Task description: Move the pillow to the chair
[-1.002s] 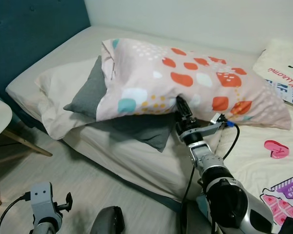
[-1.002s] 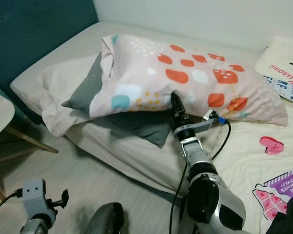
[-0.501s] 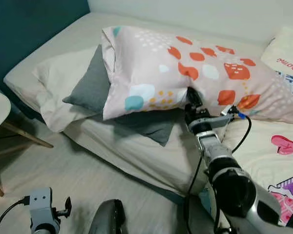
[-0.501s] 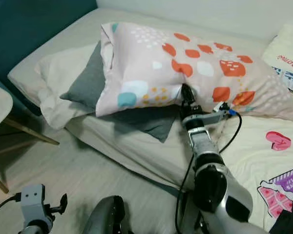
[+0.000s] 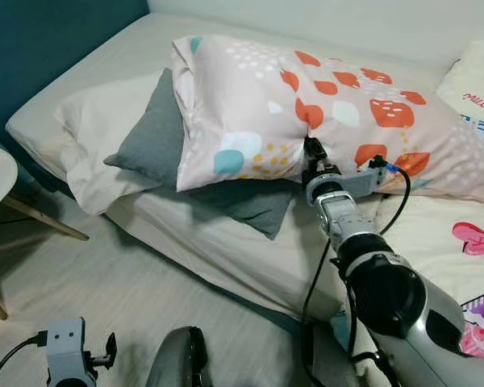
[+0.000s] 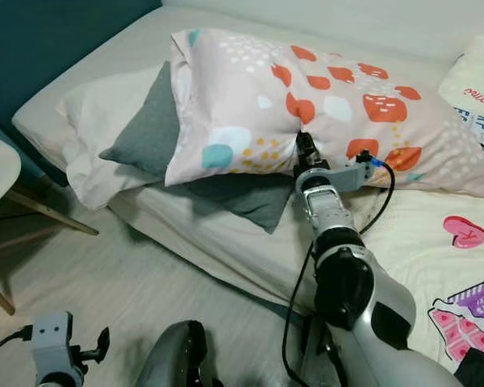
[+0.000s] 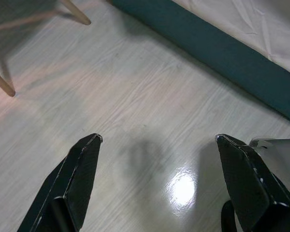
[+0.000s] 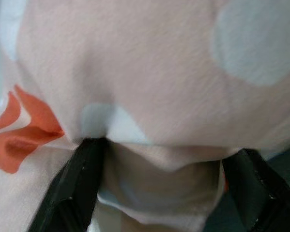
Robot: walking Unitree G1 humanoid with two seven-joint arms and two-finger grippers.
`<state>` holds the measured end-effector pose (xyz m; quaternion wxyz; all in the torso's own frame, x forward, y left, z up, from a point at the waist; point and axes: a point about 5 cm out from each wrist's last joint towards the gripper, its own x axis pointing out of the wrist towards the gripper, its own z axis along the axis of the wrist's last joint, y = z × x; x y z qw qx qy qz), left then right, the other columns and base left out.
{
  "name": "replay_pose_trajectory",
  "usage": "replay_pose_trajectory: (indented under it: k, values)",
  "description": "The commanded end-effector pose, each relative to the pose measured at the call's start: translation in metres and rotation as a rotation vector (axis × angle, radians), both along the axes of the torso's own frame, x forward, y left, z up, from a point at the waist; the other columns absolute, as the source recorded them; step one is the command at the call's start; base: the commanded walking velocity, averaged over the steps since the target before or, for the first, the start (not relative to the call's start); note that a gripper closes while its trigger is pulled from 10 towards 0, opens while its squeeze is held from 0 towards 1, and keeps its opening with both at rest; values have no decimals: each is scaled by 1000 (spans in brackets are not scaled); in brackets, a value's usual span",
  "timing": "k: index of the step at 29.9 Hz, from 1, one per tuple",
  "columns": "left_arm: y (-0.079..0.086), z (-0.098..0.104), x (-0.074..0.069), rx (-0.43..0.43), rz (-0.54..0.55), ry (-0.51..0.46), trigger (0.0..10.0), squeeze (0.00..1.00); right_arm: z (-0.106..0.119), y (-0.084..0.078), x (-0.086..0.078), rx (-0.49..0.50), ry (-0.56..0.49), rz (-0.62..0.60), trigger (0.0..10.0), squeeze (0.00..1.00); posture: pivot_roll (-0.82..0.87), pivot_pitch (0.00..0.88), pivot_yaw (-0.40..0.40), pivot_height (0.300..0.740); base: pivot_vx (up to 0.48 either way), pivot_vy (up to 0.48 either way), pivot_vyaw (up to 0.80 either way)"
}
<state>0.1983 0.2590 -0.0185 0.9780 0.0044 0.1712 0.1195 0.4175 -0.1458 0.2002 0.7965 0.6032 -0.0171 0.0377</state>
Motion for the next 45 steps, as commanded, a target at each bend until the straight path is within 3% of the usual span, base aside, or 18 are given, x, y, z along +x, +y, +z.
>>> replay_pose_trajectory:
  k: [1,2,9,17,22,23,24,28,30,32,38,40,43,45]
  values:
    - [5,-4,-9,17,-1,41,10000,0,0,13,0,-31,11,44,4784,0,85,266,85,545,0,0,0]
    - [5,-4,-9,17,-3,41,10000,0,2,17,1,-41,-2,59,0,0,91,255,83,545,0,0,0]
    - [4,-2,-8,25,-13,36,10000,0,6,29,1,-104,-32,108,0,0,79,238,80,545,0,0,0]
    - [4,3,0,23,-8,20,10000,0,1,25,-1,-147,-55,116,0,0,66,233,84,545,0,0,0]
    - [11,10,12,18,35,-6,10000,0,-4,16,-3,-281,-78,118,0,0,48,209,80,545,0,0,0]
    - [15,14,18,17,63,-17,10000,0,-6,13,-4,-358,-80,118,0,0,38,193,74,545,0,0,0]
    - [19,17,23,18,86,-24,10000,0,-5,12,-4,-407,-99,128,0,0,32,185,71,545,0,0,0]
    - [29,28,35,10,153,-56,10000,0,7,5,-4,-412,-201,128,0,0,12,161,65,545,0,0,0]
    - [35,39,47,28,181,-83,10000,0,25,-5,-3,-393,-317,113,0,0,-8,130,62,550,0,0,0]
    - [37,45,55,43,187,-94,10000,0,35,-9,-3,-380,-369,107,0,0,-20,112,62,555,0,0,0]
    - [37,63,76,69,191,-136,10000,0,70,-19,-9,-328,-555,99,0,0,-60,65,61,569,0,0,0]
    - [37,63,76,69,191,-136,10000,0,70,-19,-9,-328,-555,99,0,0,-60,65,61,569,0,0,0]
    - [28,64,88,17,216,-126,10000,0,85,-14,-21,-416,-662,109,0,0,-88,33,63,584,0,0,0]
    - [28,64,88,17,216,-126,10000,0,85,-14,-21,-416,-662,109,0,0,-88,33,63,584,0,0,0]
